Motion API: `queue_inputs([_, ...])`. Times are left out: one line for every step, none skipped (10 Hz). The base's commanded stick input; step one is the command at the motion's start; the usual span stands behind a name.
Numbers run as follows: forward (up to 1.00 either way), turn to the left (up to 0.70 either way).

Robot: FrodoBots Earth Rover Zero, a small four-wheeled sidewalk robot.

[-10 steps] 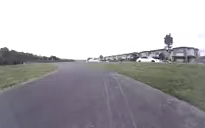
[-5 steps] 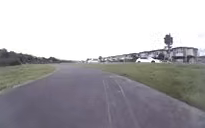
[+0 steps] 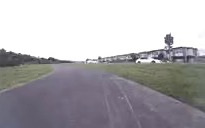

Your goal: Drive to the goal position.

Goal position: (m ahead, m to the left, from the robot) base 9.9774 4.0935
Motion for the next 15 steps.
queue_inputs([0.7,0.35])
queue_inputs([0.7,0.34])
queue_inputs([0.7,0.15])
queue_inputs([0.7,0.03])
queue_inputs([0.7,0.0])
queue_inputs([0.7,0.0])
queue_inputs([0.7,0.0])
queue_inputs([0.7,0.0])
queue_inputs([0.7,0.02])
queue_inputs([0.7,0.18])
queue_inputs([0.7,0.35])
queue_inputs([0.7,0.35])
queue_inputs([0.7,0.35])
queue_inputs([0.7,0.08])
queue_inputs([0.7,0.04])
